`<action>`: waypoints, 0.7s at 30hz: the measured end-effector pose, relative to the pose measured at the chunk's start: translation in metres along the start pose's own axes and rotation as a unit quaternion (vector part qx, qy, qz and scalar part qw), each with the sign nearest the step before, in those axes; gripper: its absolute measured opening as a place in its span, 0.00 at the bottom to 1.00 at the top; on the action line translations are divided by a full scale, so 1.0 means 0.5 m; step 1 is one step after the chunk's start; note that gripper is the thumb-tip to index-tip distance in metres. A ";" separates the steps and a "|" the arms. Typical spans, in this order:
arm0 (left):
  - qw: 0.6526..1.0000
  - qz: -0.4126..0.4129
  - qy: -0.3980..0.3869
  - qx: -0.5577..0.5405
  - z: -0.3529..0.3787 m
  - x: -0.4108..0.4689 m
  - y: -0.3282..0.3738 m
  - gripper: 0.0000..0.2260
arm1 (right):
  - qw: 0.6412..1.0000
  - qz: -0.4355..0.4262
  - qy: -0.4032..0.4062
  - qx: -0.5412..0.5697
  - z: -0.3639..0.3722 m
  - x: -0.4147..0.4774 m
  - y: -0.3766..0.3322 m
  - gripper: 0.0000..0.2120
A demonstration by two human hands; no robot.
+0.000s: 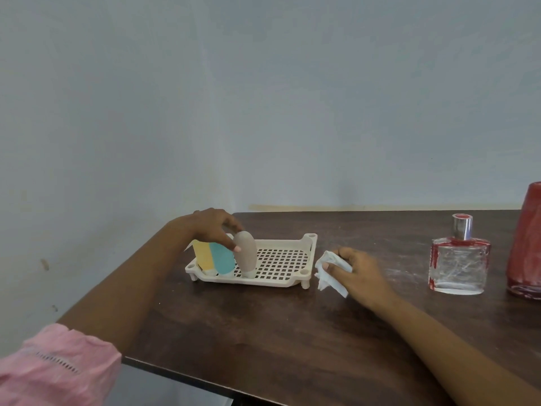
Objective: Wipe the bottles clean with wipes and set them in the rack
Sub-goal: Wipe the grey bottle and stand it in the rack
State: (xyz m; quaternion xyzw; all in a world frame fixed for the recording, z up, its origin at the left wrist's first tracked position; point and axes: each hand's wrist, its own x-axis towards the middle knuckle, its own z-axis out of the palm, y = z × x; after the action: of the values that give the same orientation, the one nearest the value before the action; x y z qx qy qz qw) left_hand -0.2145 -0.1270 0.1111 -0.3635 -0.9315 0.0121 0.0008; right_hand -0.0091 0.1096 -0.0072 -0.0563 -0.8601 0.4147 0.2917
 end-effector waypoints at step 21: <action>0.998 0.020 0.006 0.060 0.008 0.006 0.030 0.17 | 1.000 -0.006 0.007 -0.028 0.002 0.001 0.000 0.05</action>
State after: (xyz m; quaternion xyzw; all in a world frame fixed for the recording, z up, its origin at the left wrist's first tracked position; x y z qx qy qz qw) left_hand -0.2066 -0.1138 0.1068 -0.3811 -0.9218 0.0656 0.0279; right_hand -0.0101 0.1092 -0.0076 -0.0626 -0.8699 0.3881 0.2980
